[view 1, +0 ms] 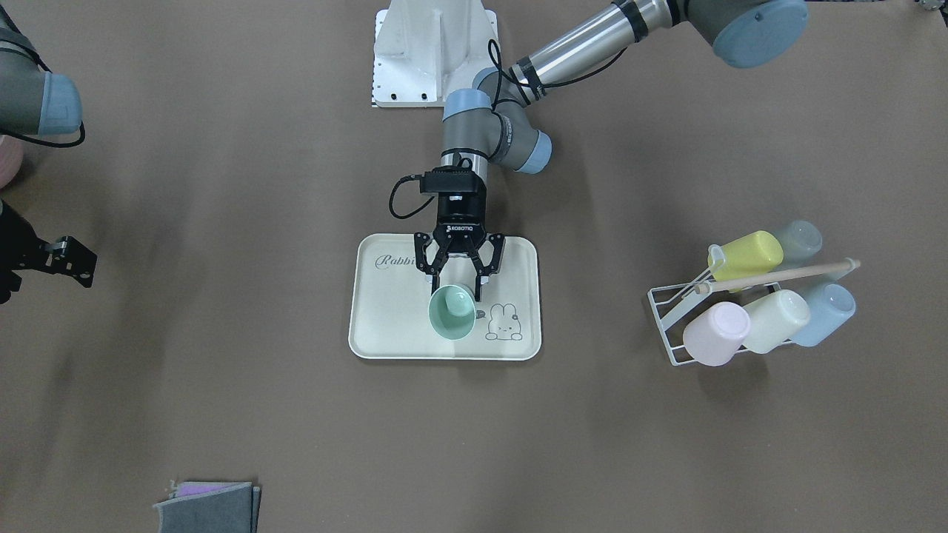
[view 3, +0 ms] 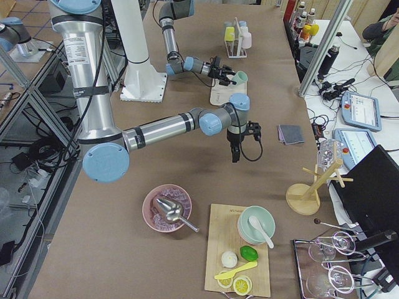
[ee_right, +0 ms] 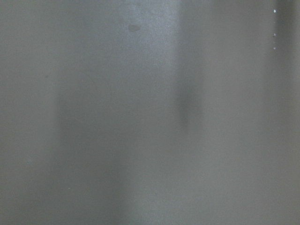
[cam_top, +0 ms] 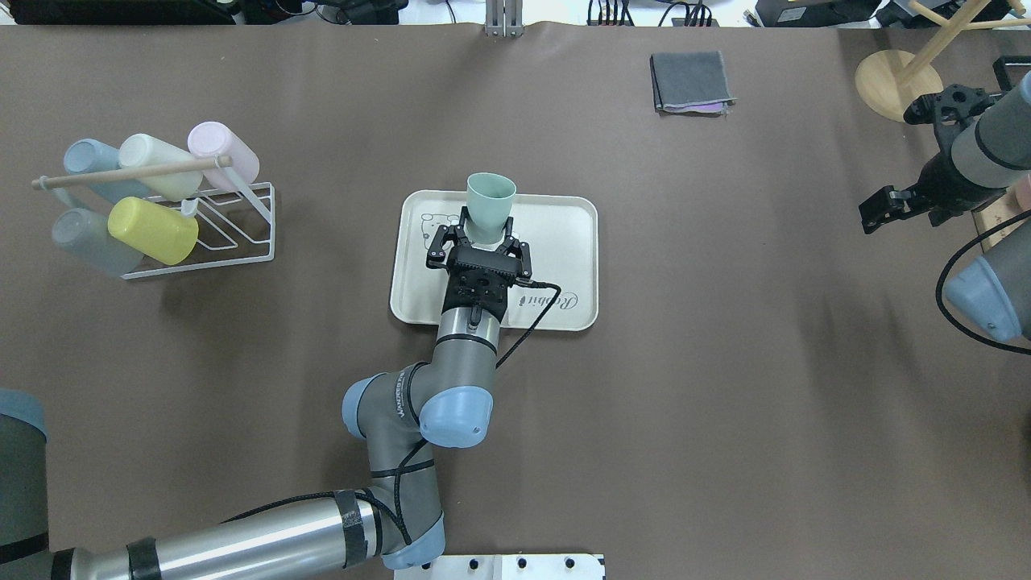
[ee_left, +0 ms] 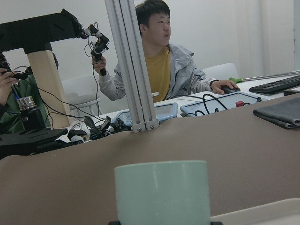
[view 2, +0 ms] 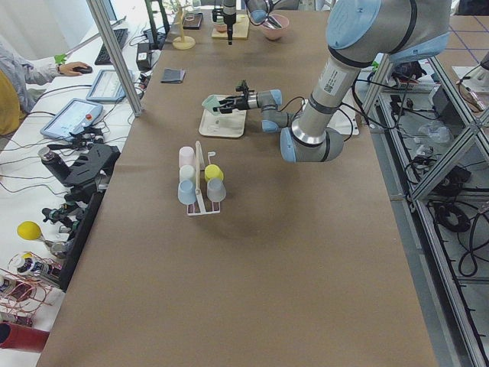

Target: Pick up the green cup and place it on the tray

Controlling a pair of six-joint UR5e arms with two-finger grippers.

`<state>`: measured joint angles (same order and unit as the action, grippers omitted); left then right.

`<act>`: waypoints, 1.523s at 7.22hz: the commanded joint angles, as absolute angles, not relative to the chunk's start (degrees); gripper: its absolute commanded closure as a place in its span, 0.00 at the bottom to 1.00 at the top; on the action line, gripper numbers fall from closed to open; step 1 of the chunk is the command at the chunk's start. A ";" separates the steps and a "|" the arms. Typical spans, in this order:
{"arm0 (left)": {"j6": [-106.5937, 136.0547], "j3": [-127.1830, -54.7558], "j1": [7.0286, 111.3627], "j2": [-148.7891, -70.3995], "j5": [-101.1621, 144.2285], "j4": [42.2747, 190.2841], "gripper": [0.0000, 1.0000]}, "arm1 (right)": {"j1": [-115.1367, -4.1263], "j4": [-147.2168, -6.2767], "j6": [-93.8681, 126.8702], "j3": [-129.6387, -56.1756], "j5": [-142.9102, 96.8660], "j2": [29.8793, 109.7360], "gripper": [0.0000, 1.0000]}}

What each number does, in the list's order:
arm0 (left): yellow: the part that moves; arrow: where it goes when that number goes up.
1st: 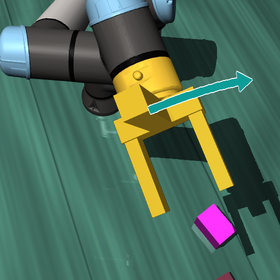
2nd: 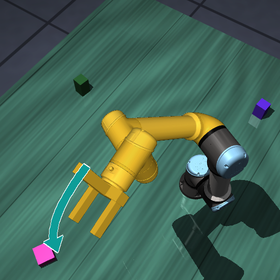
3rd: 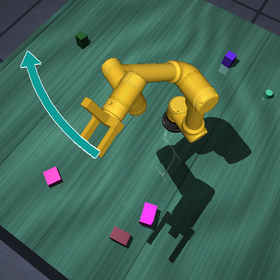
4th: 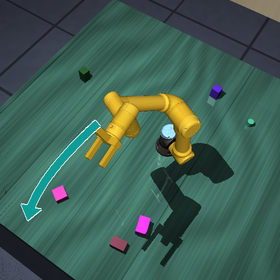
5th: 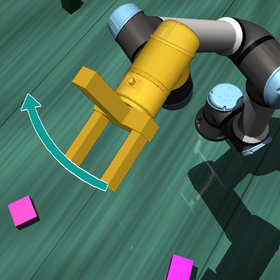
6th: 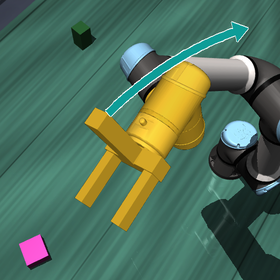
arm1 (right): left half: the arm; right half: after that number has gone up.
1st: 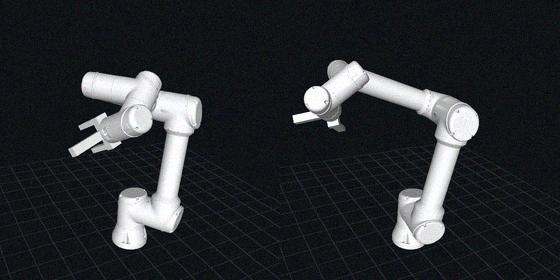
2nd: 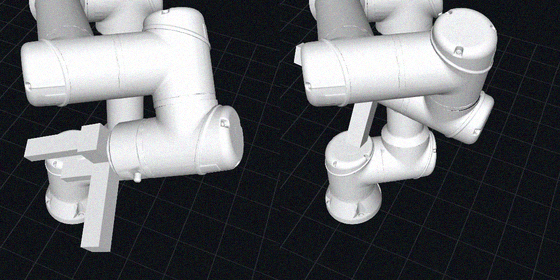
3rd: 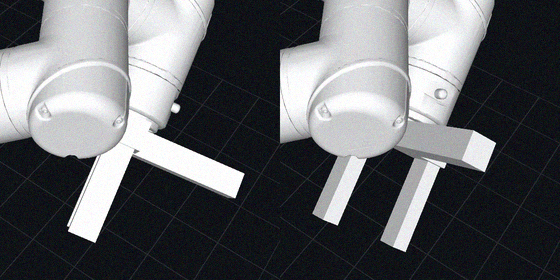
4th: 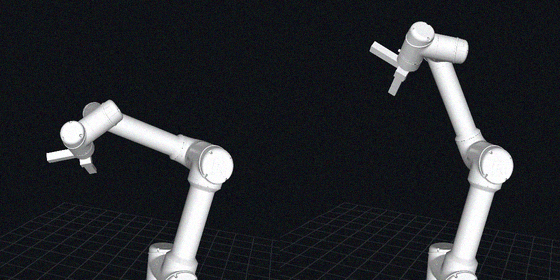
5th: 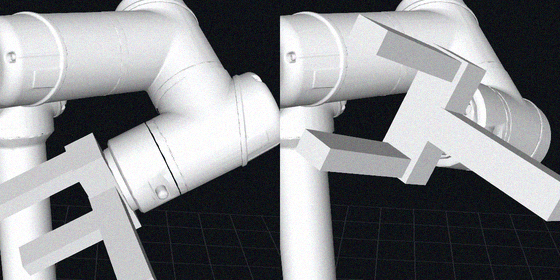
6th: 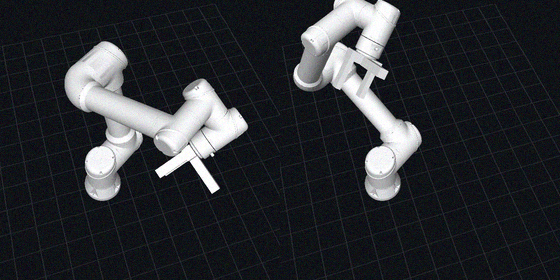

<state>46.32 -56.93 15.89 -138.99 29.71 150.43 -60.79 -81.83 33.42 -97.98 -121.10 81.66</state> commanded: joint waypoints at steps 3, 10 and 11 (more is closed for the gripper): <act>47.64 -54.84 17.84 -139.83 30.49 150.47 1.00 | -61.17 -81.83 33.49 -98.00 -121.11 81.56 0.00; 51.33 -53.70 18.46 -140.54 32.87 150.47 1.00 | -61.17 -81.91 33.40 -98.00 -121.38 80.95 0.00; 51.33 -53.70 18.28 -140.36 32.87 150.47 1.00 | -61.17 -82.00 33.40 -97.74 -121.20 80.95 0.00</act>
